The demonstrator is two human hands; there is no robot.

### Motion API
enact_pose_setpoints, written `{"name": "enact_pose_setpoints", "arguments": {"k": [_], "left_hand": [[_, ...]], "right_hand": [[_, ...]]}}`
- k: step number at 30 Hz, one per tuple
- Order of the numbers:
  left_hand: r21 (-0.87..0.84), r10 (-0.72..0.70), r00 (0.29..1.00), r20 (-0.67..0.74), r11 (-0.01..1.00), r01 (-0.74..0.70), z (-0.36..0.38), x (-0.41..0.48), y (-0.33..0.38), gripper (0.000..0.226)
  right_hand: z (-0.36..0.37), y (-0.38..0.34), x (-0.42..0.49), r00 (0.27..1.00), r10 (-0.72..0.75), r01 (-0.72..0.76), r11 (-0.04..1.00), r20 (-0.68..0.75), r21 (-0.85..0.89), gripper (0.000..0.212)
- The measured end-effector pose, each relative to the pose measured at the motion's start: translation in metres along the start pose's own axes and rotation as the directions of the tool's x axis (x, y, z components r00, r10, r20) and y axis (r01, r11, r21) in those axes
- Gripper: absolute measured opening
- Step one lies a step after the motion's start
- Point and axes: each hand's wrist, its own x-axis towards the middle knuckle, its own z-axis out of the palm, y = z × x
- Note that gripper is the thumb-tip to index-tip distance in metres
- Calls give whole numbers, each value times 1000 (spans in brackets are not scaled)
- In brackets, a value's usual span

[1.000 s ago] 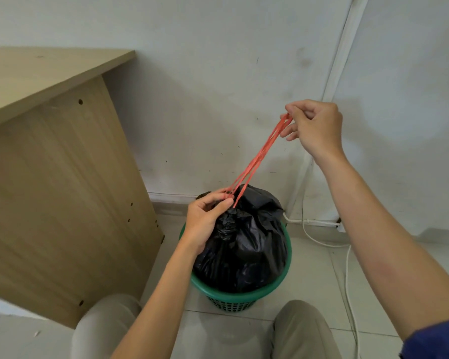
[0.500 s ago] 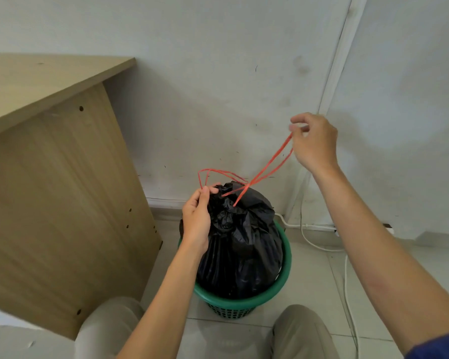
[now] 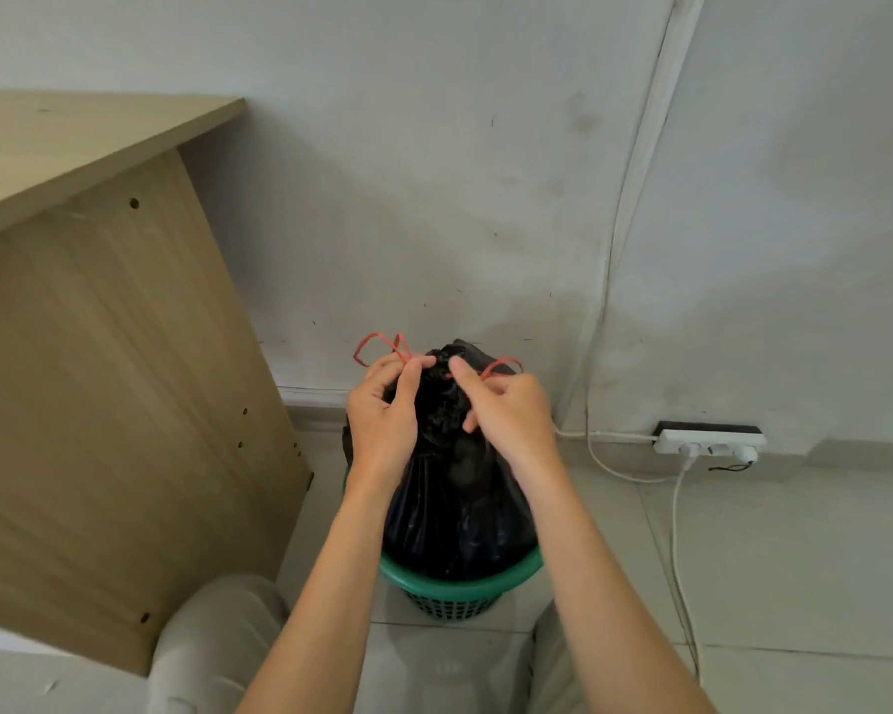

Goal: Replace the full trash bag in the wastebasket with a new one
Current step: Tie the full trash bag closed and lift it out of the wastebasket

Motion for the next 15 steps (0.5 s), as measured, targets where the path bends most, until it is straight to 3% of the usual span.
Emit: {"name": "enact_pose_setpoints", "arguments": {"k": [2,5,11,15], "left_hand": [[-57,-47,998,35,997,49,0,-5,4,20],[-127,-85,996,37,988,89,1,-9,11,21],[-203,-70,993,-90,978,51,8,-12,22,17],[-215,-16,992,-124,977,-11,11,-13,32,17]], "right_hand": [[13,4,2,986,-59,80,988,-153,130,49],[18,6,3,971,55,46,912,-232,407,18],[11,15,-11,970,184,-20,716,-161,698,18],[6,15,-14,971,174,23,614,-163,789,15]]}}
